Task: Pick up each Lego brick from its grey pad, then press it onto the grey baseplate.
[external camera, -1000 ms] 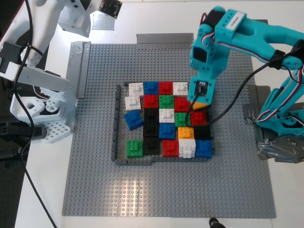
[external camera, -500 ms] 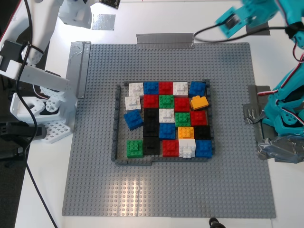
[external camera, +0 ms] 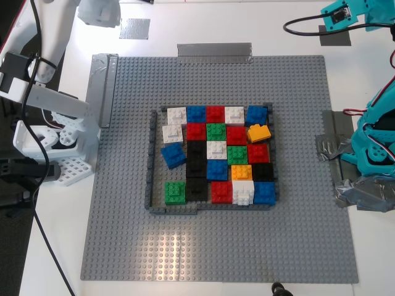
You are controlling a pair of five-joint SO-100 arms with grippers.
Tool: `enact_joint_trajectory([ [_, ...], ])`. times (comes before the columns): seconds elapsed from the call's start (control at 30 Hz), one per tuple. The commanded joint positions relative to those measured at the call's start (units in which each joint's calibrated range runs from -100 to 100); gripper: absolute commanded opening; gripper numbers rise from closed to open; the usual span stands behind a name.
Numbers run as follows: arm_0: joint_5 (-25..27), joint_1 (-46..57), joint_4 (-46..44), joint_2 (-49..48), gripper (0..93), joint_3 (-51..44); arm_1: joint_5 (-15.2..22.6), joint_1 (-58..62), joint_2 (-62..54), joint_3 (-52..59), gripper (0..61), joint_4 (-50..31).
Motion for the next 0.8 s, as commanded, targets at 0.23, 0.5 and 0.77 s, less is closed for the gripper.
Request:
enact_joint_trajectory([
  [0.23, -0.40, -2.64, -0.31, -1.96, 0.0, -0.10, -0.34, -2.70, 9.42, -4.98, 0.2, -7.92],
  [0.5, -0.40, -3.44, 0.02, -1.70, 0.0, -0.10, 0.19, -5.17, 19.12, -15.63, 0.2, -7.03],
  [0.77, -0.40, -3.51, 0.10, -1.70, 0.0, -0.10, 0.39, -7.20, 22.98, -19.88, 0.2, -4.51],
])
